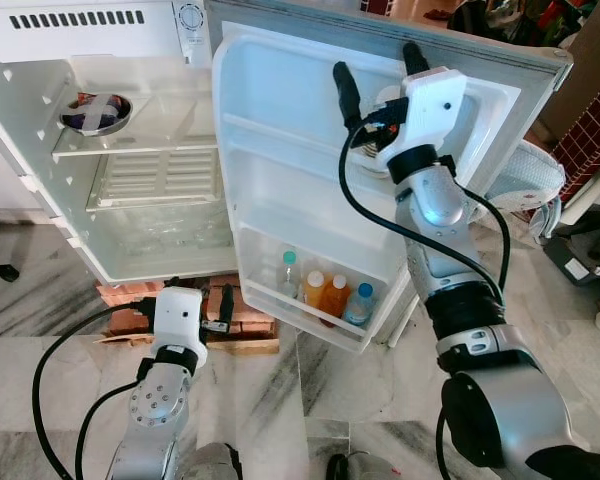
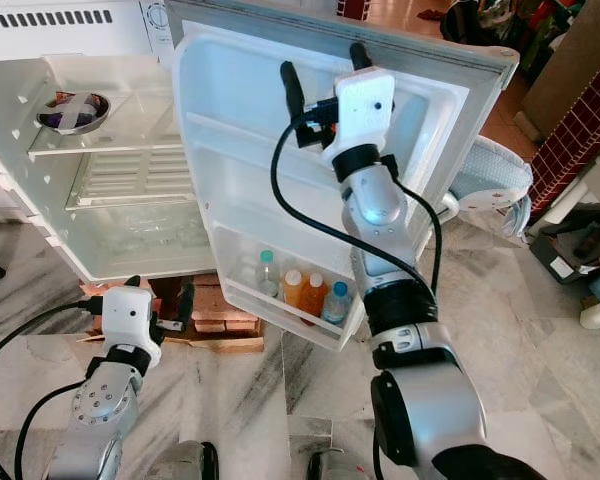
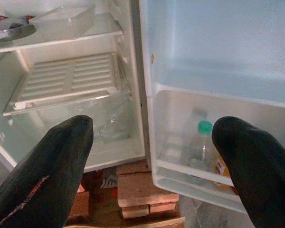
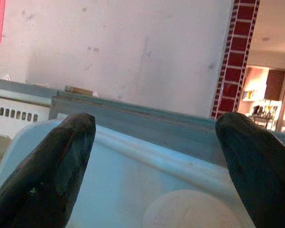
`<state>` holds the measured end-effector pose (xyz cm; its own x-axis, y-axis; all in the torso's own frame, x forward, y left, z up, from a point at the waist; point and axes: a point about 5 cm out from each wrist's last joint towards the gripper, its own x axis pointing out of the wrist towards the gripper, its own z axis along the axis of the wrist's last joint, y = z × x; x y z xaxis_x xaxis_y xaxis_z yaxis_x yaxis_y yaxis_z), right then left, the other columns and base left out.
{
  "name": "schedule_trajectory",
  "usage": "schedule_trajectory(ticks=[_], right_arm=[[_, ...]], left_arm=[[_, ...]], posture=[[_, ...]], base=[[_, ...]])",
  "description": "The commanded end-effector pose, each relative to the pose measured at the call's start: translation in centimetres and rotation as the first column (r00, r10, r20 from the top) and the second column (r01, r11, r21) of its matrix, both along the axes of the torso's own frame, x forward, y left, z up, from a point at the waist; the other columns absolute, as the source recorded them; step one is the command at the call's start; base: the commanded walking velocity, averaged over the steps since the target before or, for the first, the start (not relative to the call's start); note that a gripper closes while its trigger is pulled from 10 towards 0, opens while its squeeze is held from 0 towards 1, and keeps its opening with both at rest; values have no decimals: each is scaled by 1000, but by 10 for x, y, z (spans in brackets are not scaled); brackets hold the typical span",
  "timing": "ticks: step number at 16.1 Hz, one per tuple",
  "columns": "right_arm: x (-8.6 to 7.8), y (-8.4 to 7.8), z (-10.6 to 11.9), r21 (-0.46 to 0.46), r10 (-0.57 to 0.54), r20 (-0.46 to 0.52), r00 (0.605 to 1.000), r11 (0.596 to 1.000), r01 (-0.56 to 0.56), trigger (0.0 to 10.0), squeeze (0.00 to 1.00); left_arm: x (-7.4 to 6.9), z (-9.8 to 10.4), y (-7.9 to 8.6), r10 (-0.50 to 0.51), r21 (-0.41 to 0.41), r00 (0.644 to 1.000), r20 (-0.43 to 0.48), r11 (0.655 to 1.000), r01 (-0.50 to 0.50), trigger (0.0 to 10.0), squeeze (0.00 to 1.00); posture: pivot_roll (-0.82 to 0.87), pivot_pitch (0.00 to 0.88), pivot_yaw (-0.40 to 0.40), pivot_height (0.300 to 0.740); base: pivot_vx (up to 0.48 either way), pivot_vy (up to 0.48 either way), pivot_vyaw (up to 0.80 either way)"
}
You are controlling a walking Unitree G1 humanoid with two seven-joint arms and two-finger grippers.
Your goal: Restocking fridge
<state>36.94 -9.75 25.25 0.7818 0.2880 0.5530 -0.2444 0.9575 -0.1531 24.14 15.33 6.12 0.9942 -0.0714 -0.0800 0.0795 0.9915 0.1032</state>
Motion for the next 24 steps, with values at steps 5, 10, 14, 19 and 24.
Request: schedule_trajectory(ticks=[5, 10, 14, 19, 24], right_arm=[[0, -8, 7, 0, -61, 56, 997, 998, 61, 10000, 1000], [-13, -26, 25, 49, -90, 140, 986, 995, 84, 10000, 1000], [-36, -37, 19, 57, -69, 138, 988, 996, 62, 10000, 1000], [-64, -83, -26, 29, -278, -14, 961, 960, 278, 10000, 1000], [-79, -49, -46, 0, -3, -129, 992, 1000, 3, 10000, 4]], left_arm=[[1, -2, -2, -3, 3, 1000, -7, 1000, 3, 10000, 0], [0, -2, 1, 4, 5, 1000, -4, 1000, -4, 10000, 0], [-2, -2, 3, 9, 7, 1000, -4, 1000, -9, 10000, 0], [-1, -2, 3, -6, 18, 1000, -5, 1000, 6, 10000, 0], [0, 0, 1, -10, 18, 1000, -3, 1000, 10, 10000, 0]], posture=[[117, 101, -56, 740], [126, 106, -57, 740], [123, 109, -55, 740], [115, 107, -43, 740], [116, 104, -45, 740]], base=[[0, 0, 0], [0, 0, 0], [0, 0, 0], [0, 0, 0], [0, 0, 0]])
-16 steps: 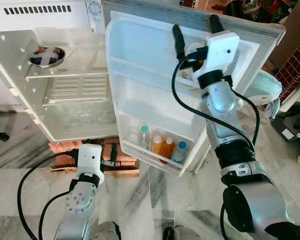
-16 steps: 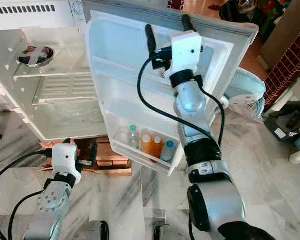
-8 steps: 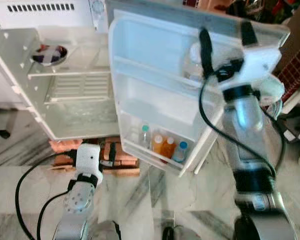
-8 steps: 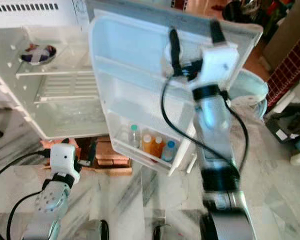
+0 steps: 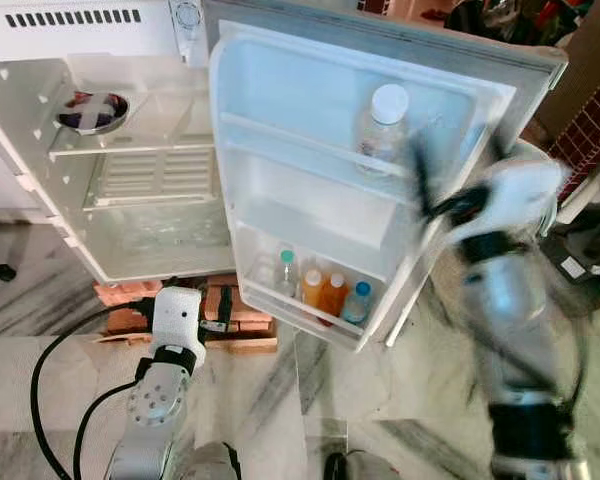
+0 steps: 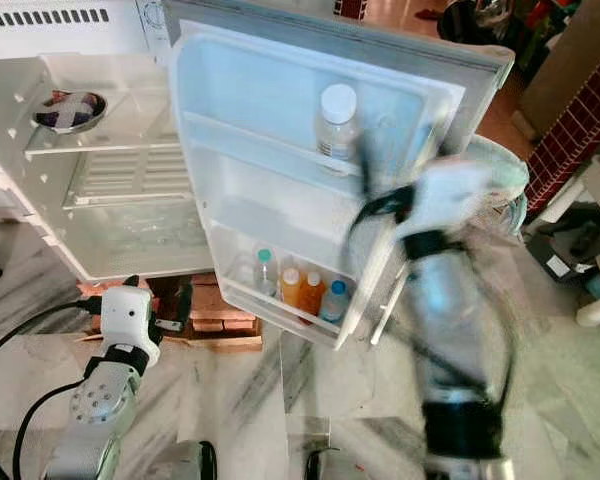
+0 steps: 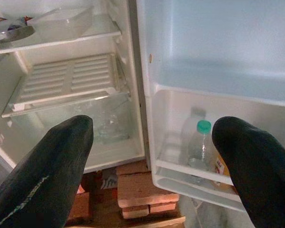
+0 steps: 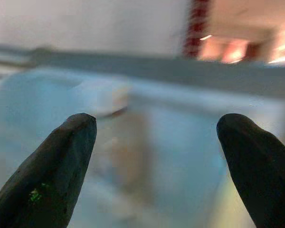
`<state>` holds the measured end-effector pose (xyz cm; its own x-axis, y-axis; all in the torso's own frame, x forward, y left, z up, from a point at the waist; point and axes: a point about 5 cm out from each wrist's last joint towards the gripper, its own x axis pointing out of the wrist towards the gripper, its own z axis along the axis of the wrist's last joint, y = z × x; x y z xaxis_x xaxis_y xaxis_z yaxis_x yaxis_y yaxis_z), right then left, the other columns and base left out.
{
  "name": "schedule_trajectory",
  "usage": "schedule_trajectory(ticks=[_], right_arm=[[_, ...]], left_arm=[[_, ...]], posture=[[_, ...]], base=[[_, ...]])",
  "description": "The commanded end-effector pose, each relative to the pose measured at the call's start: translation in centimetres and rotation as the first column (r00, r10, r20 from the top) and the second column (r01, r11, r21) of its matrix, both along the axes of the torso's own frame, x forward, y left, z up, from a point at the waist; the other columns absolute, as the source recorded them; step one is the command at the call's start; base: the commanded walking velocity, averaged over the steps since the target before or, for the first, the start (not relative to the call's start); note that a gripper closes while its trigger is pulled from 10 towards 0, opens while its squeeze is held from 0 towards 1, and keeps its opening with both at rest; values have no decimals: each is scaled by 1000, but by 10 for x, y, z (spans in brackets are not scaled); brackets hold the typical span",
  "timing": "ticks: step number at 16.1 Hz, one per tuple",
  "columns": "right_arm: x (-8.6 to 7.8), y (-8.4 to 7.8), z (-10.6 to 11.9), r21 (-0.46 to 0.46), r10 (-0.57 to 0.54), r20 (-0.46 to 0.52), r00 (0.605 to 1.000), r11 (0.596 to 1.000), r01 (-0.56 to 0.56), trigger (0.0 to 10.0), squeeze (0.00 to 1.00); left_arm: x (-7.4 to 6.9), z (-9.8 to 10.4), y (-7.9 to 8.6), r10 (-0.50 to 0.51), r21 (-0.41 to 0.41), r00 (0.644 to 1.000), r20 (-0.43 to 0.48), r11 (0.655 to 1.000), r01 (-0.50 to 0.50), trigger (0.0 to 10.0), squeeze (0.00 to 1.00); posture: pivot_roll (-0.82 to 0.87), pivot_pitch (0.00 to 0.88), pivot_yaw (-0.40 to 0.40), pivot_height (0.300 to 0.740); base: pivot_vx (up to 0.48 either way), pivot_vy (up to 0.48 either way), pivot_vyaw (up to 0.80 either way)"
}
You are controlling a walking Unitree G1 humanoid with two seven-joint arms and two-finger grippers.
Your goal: Restocking fridge
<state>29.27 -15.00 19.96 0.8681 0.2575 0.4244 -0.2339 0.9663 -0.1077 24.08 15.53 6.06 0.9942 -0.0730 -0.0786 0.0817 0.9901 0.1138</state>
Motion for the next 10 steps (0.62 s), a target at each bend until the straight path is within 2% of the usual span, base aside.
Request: schedule_trajectory(ticks=[1, 3, 6, 8, 10], right_arm=[[-5, 18, -1, 12, 145, -34, 989, 989, -145, 10000, 0], [-8, 29, -9, 8, 223, -72, 972, 975, -223, 10000, 0], [-6, 38, -11, 24, 274, -94, 957, 962, -273, 10000, 0], [1, 43, -6, 42, 294, -88, 952, 956, -292, 10000, 0], [15, 51, -1, 48, 314, -74, 946, 949, -311, 10000, 0]], left_arm=[[1, 1, -1, -7, 7, 1000, -3, 1000, 7, 10000, 0], [1, 1, -1, -6, 6, 1000, -2, 1000, 7, 10000, 0], [0, 2, 0, -2, 5, 1000, -1, 1000, 2, 10000, 0], [0, 2, 0, -2, 3, 1000, -1, 1000, 2, 10000, 0], [2, 2, -3, -8, 1, 1000, 0, 1000, 8, 10000, 0]], posture=[[117, 104, -46, 740], [122, 105, -51, 740], [123, 107, -54, 740], [120, 107, -53, 740], [124, 109, -51, 740]], base=[[0, 0, 0], [0, 0, 0], [0, 0, 0], [0, 0, 0], [0, 0, 0]])
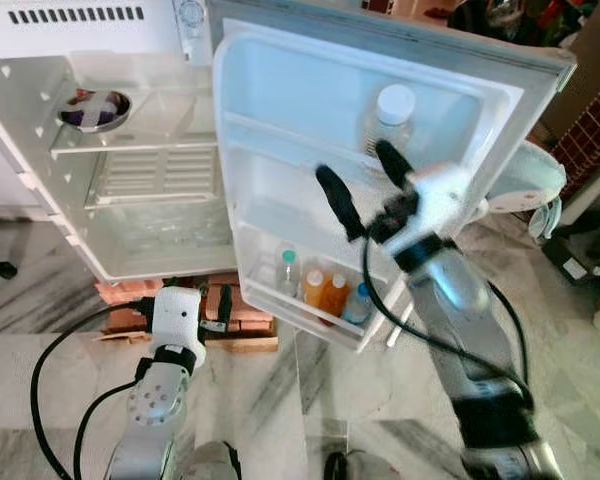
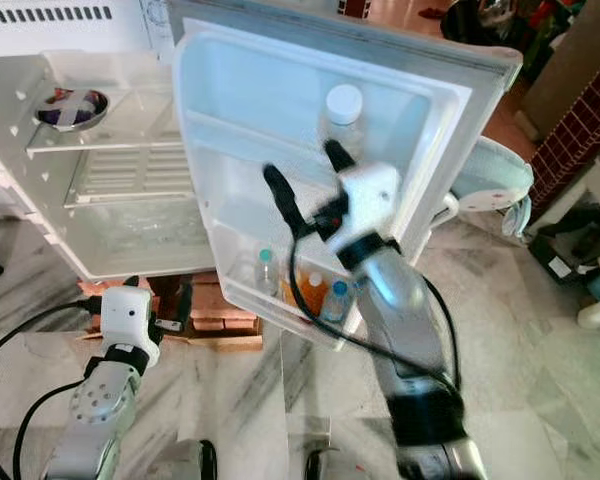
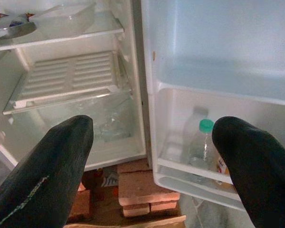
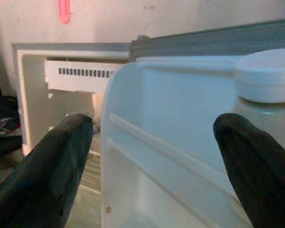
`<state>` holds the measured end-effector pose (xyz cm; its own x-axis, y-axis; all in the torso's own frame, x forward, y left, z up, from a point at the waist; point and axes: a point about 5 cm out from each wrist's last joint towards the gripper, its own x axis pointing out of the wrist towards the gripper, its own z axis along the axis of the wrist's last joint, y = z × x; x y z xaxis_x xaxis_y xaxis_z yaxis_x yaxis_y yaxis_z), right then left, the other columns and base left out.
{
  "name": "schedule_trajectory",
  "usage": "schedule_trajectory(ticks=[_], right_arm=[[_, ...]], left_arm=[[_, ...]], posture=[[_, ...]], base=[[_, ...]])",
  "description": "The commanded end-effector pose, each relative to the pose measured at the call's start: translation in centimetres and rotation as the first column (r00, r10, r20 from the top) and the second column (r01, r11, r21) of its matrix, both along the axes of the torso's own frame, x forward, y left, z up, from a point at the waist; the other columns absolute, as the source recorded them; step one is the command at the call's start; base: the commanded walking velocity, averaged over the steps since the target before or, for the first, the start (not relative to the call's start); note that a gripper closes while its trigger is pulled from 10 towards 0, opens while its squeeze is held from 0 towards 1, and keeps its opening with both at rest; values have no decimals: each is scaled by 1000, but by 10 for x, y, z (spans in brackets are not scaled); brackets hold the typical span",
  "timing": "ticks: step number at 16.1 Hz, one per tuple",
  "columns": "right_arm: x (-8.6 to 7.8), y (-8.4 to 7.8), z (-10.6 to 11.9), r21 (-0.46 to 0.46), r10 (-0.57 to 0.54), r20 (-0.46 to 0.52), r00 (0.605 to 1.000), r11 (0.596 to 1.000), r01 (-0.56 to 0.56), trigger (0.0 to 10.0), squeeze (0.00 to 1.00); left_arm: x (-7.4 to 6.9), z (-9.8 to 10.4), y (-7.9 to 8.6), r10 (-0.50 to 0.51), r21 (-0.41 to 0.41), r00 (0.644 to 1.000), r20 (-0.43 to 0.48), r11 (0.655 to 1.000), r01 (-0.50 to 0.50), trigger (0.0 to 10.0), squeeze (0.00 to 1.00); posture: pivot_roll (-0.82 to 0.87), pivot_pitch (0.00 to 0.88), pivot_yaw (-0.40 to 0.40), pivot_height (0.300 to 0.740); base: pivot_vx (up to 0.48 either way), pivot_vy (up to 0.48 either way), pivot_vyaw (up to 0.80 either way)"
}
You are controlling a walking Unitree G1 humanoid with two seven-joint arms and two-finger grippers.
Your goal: Restocking fridge
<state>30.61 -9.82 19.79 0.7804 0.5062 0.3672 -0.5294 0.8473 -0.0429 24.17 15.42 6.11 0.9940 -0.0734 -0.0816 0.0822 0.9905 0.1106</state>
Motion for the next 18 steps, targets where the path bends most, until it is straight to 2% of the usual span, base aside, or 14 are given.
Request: schedule_trajectory(ticks=[1, 2, 6, 9, 13, 18], right_arm=[[9, 3, 2, 0, 10, 9, 1000, 1000, -10, 10000, 0], [17, 6, 5, -6, 15, 17, 1000, 1000, -15, 10000, 0], [28, 6, 12, -10, 6, 35, 999, 1000, -6, 10000, 0], [39, -3, 16, -27, -31, 67, 997, 999, 33, 10000, 0], [53, -14, 26, -26, -107, 112, 988, 994, 110, 10000, 0], [46, -1, 25, -17, -73, 159, 985, 997, 76, 10000, 0]], left_arm=[[1, 2, -3, -9, 4, 1000, 4, 1000, 9, 10000, 0], [1, 2, -3, -9, 4, 1000, 5, 1000, 9, 10000, 0], [-1, 2, -1, -1, 4, 1000, 4, 1000, 1, 10000, 0], [-5, 0, -2, -3, 2, 1000, -4, 1000, 3, 10000, 0], [-3, 0, -2, -6, 10, 1000, -5, 1000, 6, 10000, 0], [-6, 0, 0, 1, 11, 1000, -8, 1000, -1, 10000, 0]], posture=[[127, 109, -52, 740], [132, 110, -54, 740], [141, 115, -60, 740], [136, 124, -54, 740], [136, 128, -52, 740], [147, 135, -52, 740]], base=[[0, 0, 0], [0, 0, 0], [0, 0, 0], [0, 0, 0], [0, 0, 0], [0, 0, 0]])
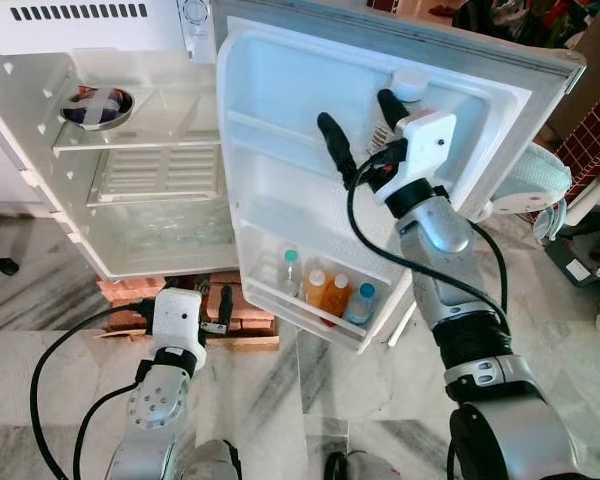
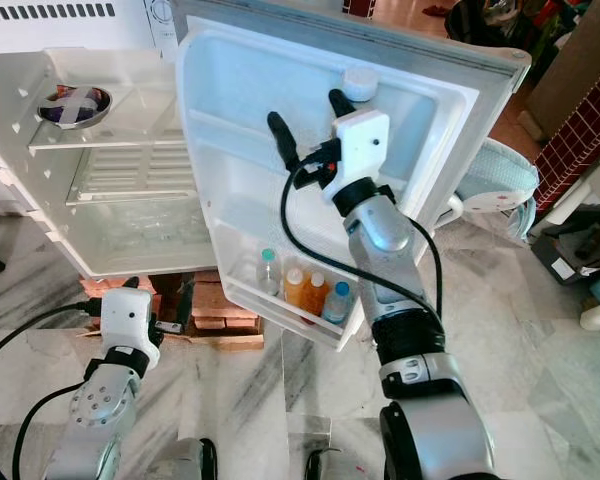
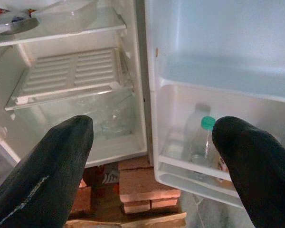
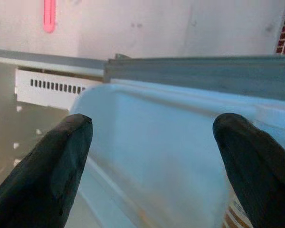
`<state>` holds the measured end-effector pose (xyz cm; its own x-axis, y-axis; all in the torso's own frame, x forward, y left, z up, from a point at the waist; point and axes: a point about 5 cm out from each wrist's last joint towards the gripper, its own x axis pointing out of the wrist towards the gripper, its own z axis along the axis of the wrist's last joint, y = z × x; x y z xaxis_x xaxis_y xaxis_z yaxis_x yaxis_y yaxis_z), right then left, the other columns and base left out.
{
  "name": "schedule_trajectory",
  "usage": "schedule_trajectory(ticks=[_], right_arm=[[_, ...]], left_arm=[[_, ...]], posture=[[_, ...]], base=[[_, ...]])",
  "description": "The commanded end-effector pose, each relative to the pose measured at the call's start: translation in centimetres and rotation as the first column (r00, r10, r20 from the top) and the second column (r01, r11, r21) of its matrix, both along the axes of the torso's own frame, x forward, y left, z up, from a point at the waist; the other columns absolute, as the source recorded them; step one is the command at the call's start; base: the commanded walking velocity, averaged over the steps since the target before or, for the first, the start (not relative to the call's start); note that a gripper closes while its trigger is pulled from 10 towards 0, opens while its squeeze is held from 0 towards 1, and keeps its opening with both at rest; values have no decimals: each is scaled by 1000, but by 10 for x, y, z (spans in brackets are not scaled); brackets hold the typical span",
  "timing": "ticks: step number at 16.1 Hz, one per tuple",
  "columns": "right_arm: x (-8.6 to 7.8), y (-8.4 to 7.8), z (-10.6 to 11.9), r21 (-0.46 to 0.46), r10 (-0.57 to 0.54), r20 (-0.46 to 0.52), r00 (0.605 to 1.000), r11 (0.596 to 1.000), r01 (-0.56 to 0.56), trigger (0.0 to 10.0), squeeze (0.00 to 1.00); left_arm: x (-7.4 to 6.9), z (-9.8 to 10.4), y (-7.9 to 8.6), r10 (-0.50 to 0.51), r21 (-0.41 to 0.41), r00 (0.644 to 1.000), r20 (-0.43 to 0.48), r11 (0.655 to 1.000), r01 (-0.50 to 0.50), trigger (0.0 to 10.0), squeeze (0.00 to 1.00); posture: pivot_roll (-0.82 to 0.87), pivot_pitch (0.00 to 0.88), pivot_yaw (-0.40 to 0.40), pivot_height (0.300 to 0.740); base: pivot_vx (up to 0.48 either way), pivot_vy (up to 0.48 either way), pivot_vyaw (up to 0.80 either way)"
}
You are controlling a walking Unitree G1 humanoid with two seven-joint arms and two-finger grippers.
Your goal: Restocking fridge
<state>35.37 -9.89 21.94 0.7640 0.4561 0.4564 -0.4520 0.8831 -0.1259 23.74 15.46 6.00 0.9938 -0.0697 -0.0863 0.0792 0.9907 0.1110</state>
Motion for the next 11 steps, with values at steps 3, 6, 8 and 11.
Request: schedule_trajectory(ticks=[3, 6, 8, 11], right_arm=[[-14, -4, 15, 23, -7, 90, 996, 1000, 5, 10000, 0], [-38, -21, 0, 39, -98, 72, 993, 995, 95, 10000, 0], [-56, -30, -37, 83, -94, -94, 991, 991, 102, 10000, 0], [-90, -20, -73, 89, 206, -282, 937, 978, -188, 10000, 0]], left_arm=[[-2, 2, 2, -1, 13, 1000, 3, 1000, 1, 10000, 0], [-2, 3, 4, 3, 20, 1000, 2, 1000, -3, 10000, 0], [-2, 2, 1, -4, 17, 1000, -2, 1000, 5, 10000, 0], [-2, 1, -1, -12, 25, 1000, -12, 1000, 12, 10000, 0]], posture=[[149, 132, -54, 740], [146, 130, -58, 740], [142, 128, -55, 740], [135, 127, -43, 740]], base=[[0, 0, 0], [0, 0, 0], [0, -388, 0], [0, -480, 0]])
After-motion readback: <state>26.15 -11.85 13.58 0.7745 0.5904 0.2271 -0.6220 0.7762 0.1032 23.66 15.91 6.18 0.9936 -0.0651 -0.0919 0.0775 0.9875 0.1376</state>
